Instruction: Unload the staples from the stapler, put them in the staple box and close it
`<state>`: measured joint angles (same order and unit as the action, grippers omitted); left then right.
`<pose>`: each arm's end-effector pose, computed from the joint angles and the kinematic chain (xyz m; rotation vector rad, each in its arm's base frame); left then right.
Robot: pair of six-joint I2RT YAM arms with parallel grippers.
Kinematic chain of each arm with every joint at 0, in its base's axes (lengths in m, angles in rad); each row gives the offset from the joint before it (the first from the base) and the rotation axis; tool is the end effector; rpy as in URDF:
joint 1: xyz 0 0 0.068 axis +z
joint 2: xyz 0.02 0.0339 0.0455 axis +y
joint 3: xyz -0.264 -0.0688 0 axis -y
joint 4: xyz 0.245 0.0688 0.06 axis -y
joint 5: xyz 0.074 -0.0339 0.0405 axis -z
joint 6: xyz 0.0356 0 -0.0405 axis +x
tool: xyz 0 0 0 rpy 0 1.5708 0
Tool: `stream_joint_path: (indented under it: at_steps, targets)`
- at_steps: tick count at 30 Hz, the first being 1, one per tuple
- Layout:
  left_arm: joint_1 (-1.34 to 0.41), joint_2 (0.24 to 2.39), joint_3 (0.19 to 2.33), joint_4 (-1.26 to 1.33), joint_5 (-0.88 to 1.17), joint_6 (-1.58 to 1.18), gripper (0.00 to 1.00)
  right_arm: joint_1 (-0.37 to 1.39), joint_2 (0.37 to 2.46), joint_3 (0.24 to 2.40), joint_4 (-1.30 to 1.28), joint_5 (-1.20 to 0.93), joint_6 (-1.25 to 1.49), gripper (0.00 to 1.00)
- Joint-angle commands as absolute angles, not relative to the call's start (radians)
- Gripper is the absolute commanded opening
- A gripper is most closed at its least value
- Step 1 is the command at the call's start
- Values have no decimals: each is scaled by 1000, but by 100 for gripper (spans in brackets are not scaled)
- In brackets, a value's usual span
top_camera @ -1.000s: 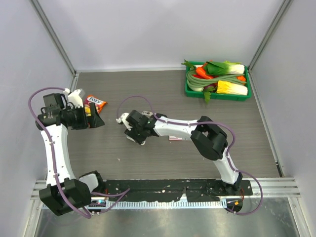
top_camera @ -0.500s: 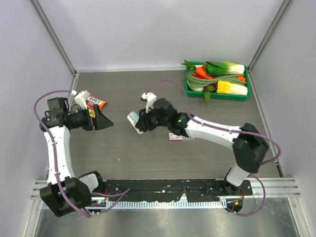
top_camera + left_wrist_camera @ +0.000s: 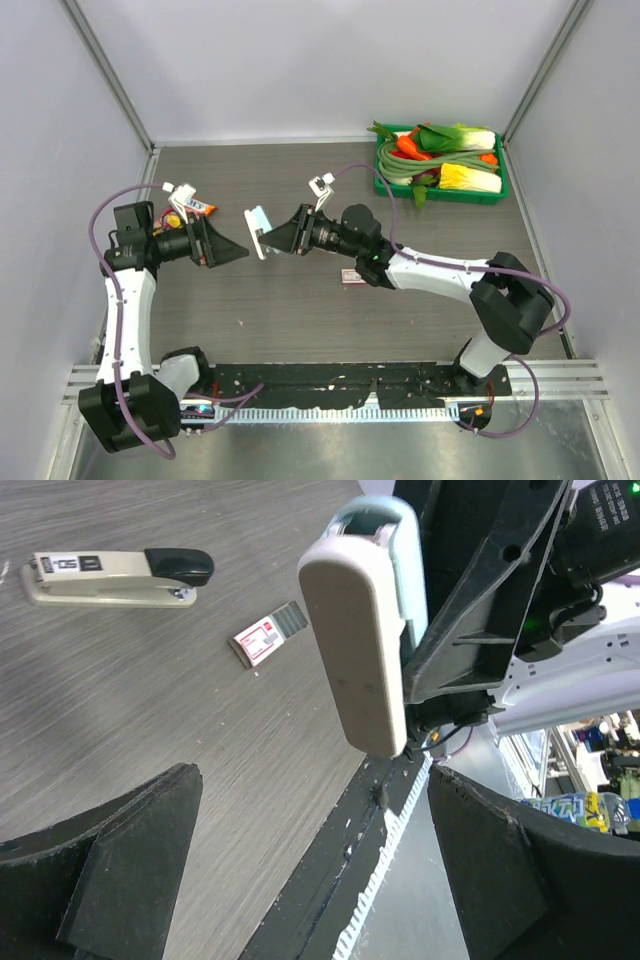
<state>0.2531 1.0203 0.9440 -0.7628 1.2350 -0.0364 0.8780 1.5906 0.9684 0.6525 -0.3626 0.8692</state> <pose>0.1905 0.0145 0.3159 0.2466 2.0305 -1.3116 0.2244 0.2901 0.2867 -0.3419 1.7666 1.6053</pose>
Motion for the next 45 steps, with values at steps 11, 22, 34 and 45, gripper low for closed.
stream_joint_path:
  at_steps: [11,22,34,45]
  targets:
    - [84,1046,894,-482,1312,-182,95,884,1651,930,1017,-394,1089,32]
    - [9,1106,891,-451,1316,-190,66,891,1677,902,1042,-367,1075,31]
    - [-23,1083,879,-497,1307,-149,28,887,1684,890,1054,-342,1051,29]
    - [-28,1121,973,-848,1195,216,14,850,1543,853,730,-422,807,29]
